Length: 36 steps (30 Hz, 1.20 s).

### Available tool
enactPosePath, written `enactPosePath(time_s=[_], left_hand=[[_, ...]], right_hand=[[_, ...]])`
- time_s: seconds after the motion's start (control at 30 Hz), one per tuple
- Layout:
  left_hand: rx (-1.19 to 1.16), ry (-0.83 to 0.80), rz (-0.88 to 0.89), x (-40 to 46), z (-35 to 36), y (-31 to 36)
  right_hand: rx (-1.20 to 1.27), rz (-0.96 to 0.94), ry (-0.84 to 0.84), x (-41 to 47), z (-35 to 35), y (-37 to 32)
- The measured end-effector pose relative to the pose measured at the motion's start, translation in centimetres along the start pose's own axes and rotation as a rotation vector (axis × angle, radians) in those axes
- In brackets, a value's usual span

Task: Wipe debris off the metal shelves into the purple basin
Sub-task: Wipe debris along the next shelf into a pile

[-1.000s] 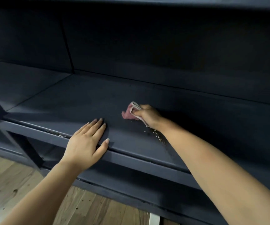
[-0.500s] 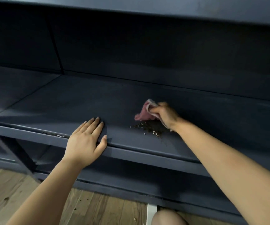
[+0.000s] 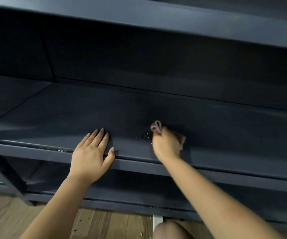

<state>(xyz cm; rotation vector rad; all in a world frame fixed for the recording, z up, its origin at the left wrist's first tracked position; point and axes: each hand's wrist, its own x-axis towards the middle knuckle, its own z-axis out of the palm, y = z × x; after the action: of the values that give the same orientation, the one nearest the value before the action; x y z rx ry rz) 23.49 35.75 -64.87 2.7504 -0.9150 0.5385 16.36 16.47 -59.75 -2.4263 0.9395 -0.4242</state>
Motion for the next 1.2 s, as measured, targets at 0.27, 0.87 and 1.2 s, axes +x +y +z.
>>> enactPosePath(time_s=[0.27, 0.87, 1.2], left_hand=[[-0.036, -0.016, 0.032, 0.1, -0.1, -0.2], [0.067, -0.003, 0.128, 0.5, -0.7, -7.2], [0.017, -0.04, 0.055, 0.5, -0.3, -7.1]], right_hand=[[0.111, -0.047, -0.114, -1.1, 5.9, -10.8], [-0.077, 0.069, 0.026, 1.2, 0.6, -1.7], [-0.165, -0.175, -0.045, -0.5, 8.3, -12.5]])
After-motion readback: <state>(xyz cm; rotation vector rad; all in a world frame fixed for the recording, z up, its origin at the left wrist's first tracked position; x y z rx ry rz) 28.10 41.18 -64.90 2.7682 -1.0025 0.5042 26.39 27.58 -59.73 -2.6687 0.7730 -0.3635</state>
